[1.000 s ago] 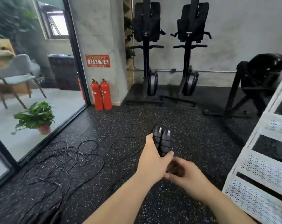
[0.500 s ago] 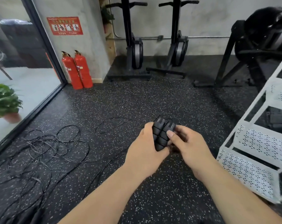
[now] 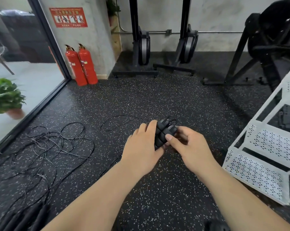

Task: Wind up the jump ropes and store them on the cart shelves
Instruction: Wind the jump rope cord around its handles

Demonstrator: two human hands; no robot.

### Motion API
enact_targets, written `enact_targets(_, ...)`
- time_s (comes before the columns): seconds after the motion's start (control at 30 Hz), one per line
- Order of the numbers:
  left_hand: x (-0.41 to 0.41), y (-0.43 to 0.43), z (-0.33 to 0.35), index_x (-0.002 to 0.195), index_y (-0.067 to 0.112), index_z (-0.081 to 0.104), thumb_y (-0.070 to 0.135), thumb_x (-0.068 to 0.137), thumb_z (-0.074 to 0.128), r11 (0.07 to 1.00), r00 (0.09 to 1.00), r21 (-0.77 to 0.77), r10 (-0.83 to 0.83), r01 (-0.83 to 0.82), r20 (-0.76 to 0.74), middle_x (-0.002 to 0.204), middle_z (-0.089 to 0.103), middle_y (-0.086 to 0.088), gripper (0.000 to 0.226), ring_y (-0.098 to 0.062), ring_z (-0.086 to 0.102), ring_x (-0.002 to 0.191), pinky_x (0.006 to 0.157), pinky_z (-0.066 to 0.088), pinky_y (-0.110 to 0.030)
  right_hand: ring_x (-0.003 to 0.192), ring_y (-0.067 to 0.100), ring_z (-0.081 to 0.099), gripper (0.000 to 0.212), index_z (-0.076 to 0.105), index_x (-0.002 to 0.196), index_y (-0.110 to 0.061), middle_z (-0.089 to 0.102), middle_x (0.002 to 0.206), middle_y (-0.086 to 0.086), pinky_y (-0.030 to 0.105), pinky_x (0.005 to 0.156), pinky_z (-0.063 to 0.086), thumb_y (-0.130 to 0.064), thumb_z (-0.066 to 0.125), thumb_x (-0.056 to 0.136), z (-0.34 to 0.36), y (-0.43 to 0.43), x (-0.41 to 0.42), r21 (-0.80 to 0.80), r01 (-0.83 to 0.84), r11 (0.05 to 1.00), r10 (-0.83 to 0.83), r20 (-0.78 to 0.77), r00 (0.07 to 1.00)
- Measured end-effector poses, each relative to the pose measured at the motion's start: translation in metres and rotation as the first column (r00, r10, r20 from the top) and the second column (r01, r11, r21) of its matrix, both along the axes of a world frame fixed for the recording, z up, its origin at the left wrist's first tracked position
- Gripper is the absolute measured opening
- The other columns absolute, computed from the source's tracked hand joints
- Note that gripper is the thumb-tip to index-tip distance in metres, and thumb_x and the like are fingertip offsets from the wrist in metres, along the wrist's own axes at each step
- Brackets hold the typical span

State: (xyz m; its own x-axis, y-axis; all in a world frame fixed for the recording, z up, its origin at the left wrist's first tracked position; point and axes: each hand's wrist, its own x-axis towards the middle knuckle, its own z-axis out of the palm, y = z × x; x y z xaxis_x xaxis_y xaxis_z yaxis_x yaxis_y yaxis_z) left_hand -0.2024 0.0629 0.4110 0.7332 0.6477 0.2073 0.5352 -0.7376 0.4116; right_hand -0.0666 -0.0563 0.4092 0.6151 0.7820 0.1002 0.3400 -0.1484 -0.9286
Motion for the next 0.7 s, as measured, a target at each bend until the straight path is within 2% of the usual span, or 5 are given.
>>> enact_targets(0.2, -0.02, 0.01, 0.004, 0.156, 0.03, 0.024, 0.043, 0.094, 0.071, 0.98, 0.99, 0.2, 0.02, 0.008, -0.136, 0.133, 0.052, 0.003, 0.079, -0.026, 0.057, 0.117, 0.096, 0.051, -0.044, 0.099, 0.003, 0.07, 0.019, 0.065, 0.115, -0.038, 0.074, 0.103, -0.018, 0.033, 0.091, 0.056, -0.038, 0.073, 0.098, 0.01, -0.006, 0.005, -0.292, -0.024, 0.956, 0.1, 0.249, 0.963)
enact_targets(0.3, -0.029, 0.014, 0.01, 0.16, 0.032, 0.021, 0.044, 0.093, 0.07, 0.982, 0.976, 0.161, -0.06, 0.096, -0.21, 0.135, 0.052, 0.005, 0.083, -0.024, 0.057, 0.115, 0.093, 0.052, -0.042, 0.11, 0.009, 0.063, 0.048, 0.046, 0.133, -0.037, 0.054, 0.129, -0.013, 0.036, 0.092, 0.055, -0.03, 0.075, 0.096, 0.018, -0.014, 0.006, -0.293, 0.14, 0.946, 0.021, 0.485, 0.874)
enact_targets(0.4, -0.034, 0.005, 0.02, 0.155, 0.04, 0.025, 0.041, 0.089, 0.068, 0.977, 0.956, 0.027, -0.203, 0.213, -0.21, 0.129, 0.054, 0.011, 0.079, -0.02, 0.06, 0.108, 0.091, 0.054, -0.041, 0.141, 0.01, 0.042, 0.073, 0.035, 0.154, -0.04, 0.038, 0.155, -0.013, 0.035, 0.114, 0.044, -0.01, 0.068, 0.097, 0.022, -0.017, 0.001, -0.354, -0.02, 0.935, 0.228, 0.556, 0.8)
enact_targets(0.53, -0.034, -0.015, 0.023, 0.146, 0.045, 0.033, 0.048, 0.083, 0.064, 0.985, 0.972, -0.031, -0.173, 0.17, -0.157, 0.128, 0.059, 0.016, 0.07, -0.018, 0.064, 0.102, 0.091, 0.054, -0.039, 0.081, 0.013, 0.063, 0.04, 0.054, 0.118, -0.037, 0.067, 0.095, -0.008, 0.033, 0.069, 0.049, -0.001, 0.047, 0.101, 0.022, -0.021, -0.009, -0.364, -0.111, 0.925, 0.252, 0.367, 0.896)
enact_targets(0.7, -0.025, -0.026, 0.025, 0.133, 0.047, 0.043, 0.047, 0.083, 0.07, 0.997, 0.999, -0.07, 0.02, -0.023, -0.05, 0.099, 0.065, 0.015, 0.057, -0.016, 0.062, 0.085, 0.079, 0.053, -0.033, 0.066, 0.009, 0.061, 0.034, 0.061, 0.11, -0.039, 0.066, 0.076, -0.009, 0.027, 0.06, 0.048, -0.007, 0.05, 0.104, 0.027, -0.025, -0.002, -0.249, -0.094, 0.964, 0.181, 0.355, 0.917)
